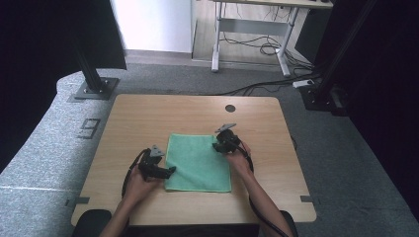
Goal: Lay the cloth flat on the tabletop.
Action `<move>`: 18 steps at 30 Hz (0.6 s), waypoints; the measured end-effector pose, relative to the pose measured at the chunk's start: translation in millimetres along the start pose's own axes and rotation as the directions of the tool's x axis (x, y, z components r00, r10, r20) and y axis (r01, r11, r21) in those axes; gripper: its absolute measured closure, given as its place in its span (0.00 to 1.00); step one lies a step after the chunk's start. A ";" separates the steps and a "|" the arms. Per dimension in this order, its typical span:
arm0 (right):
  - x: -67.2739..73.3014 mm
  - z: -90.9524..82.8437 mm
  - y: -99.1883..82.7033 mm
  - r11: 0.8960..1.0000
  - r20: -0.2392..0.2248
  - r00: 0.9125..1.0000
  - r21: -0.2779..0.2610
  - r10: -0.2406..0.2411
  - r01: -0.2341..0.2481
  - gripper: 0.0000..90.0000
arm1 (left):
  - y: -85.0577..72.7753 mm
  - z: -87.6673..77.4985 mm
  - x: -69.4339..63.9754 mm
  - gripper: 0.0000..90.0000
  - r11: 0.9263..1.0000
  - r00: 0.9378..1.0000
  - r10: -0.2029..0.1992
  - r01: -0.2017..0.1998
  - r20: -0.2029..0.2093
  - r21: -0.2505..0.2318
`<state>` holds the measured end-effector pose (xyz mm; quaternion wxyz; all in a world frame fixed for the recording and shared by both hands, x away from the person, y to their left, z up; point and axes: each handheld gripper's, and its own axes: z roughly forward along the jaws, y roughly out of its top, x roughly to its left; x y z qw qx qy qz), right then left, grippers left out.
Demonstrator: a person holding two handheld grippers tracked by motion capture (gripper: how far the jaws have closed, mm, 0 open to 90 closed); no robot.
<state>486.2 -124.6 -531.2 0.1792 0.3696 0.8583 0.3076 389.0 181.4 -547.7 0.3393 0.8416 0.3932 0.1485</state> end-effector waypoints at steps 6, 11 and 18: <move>-34.1 -8.7 0.0 0.998 0.073 0.996 0.005 0.057 -0.058 0.64 | 0.1 0.0 -0.1 0.15 1.000 1.000 0.000 0.000 -0.001 0.001; -52.3 -18.3 -7.0 0.994 0.087 0.991 -0.008 0.106 -0.105 0.61 | 0.1 -0.1 0.0 0.15 1.000 1.000 0.001 -0.001 -0.001 0.002; -31.4 -37.6 -17.4 0.994 -0.001 0.995 -0.040 0.099 -0.099 0.50 | 8.2 -15.6 -8.4 0.15 0.998 0.998 0.051 -0.050 -0.035 0.041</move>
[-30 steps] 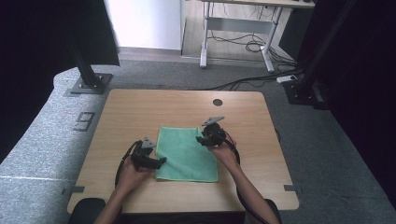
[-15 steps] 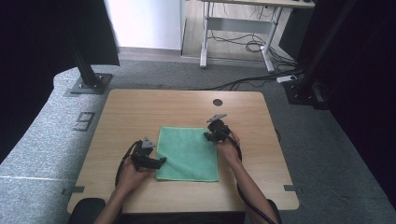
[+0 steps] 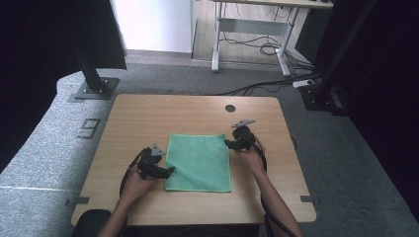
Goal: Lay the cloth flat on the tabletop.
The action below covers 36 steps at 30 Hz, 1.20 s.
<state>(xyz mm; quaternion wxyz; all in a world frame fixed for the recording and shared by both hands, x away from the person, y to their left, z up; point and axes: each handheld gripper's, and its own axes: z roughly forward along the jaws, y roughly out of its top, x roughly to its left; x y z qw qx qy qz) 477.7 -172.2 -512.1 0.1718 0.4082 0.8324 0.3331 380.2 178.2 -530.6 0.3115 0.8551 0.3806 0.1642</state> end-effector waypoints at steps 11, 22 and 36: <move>19.6 2.3 -36.5 0.999 -0.048 0.999 0.047 -0.012 0.014 0.43 | -23.8 -14.0 -14.4 0.09 0.997 1.000 0.017 -0.017 -0.004 0.077; 8.9 4.2 -28.4 0.999 0.014 1.000 0.054 -0.006 0.005 0.43 | -27.2 -14.0 -7.8 0.11 0.996 0.999 -0.026 0.023 0.036 0.081; -32.6 47.9 17.1 0.994 0.071 0.992 0.020 0.107 -0.108 0.43 | -30.1 -11.5 -7.5 0.11 0.999 0.998 -0.018 0.016 0.055 0.041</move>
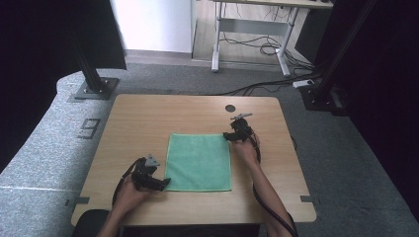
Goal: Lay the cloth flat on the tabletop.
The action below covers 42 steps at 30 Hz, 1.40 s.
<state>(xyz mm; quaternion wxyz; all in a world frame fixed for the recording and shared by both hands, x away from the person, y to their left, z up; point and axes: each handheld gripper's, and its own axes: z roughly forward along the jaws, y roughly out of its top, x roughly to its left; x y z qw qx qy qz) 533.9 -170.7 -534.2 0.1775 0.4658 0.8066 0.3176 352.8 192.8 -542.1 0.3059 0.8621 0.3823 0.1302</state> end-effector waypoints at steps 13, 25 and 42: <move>6.8 -23.4 -16.4 0.999 -0.031 0.999 -0.038 -0.015 0.014 0.37 | 0.7 1.2 0.7 0.11 1.000 1.000 0.006 -0.006 0.008 -0.007; 25.8 -44.2 -59.6 0.999 -0.050 0.997 0.013 -0.051 0.051 0.35 | -1.5 -0.9 6.1 0.11 1.000 1.000 -0.001 0.001 0.005 -0.006; 16.4 -66.8 -67.1 0.997 -0.073 0.997 -0.075 -0.018 0.013 0.31 | 2.9 -21.2 8.1 0.12 0.997 1.000 -0.009 0.008 -0.014 -0.072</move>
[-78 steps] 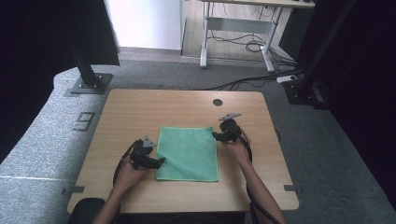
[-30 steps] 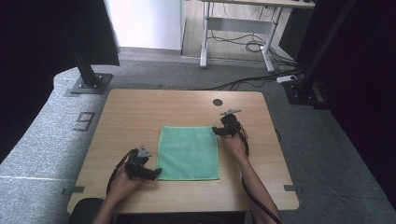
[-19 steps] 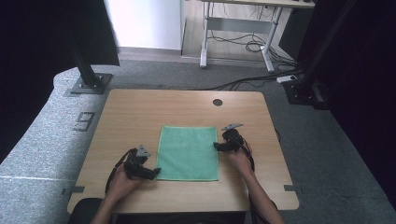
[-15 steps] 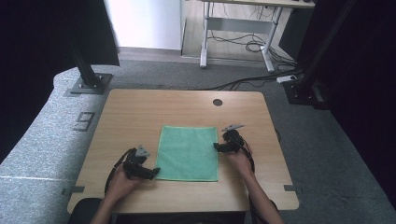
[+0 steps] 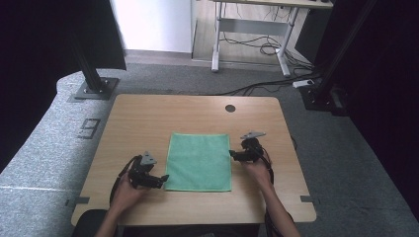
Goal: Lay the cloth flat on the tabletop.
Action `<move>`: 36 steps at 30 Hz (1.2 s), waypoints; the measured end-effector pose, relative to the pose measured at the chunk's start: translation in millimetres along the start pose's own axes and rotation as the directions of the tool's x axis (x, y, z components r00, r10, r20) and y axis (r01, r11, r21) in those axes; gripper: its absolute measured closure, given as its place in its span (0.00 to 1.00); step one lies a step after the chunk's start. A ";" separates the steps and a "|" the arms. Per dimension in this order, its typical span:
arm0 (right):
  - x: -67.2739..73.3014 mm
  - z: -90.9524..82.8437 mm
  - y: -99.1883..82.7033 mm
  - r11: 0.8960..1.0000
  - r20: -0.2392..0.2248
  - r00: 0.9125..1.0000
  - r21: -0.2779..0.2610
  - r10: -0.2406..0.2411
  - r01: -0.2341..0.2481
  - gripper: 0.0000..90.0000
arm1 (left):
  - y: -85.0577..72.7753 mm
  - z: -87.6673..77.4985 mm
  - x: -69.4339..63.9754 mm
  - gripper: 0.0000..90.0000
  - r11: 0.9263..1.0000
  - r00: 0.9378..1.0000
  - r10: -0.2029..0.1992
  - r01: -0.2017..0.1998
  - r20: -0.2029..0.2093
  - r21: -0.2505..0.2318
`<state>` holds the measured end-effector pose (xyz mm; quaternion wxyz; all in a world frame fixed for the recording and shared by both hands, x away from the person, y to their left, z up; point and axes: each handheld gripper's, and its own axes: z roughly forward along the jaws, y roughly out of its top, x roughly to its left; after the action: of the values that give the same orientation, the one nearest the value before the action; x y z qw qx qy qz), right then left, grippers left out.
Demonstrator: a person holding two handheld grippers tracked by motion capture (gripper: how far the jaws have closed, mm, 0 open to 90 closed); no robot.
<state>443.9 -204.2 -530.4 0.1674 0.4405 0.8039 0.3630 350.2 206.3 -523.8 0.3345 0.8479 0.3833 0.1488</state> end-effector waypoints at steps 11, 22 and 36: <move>-8.2 -44.6 -47.7 0.999 0.018 0.999 0.018 0.038 -0.038 0.19 | -17.5 -9.4 30.4 0.05 0.998 0.997 -0.040 0.042 -0.061 0.037; -5.1 -48.0 -69.7 0.998 0.028 1.000 0.060 0.013 -0.014 0.11 | -28.4 0.9 47.5 0.00 0.993 0.991 -0.092 0.099 -0.095 0.071; 8.3 -39.8 -73.9 1.000 0.047 0.999 0.023 -0.014 0.013 0.00 | -29.9 5.4 50.1 0.00 0.994 0.991 -0.101 0.104 -0.090 0.025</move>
<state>372.5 -240.4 -556.9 0.1837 0.4454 0.8067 0.3422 369.6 255.8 -548.4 0.3121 0.8245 0.4429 0.1631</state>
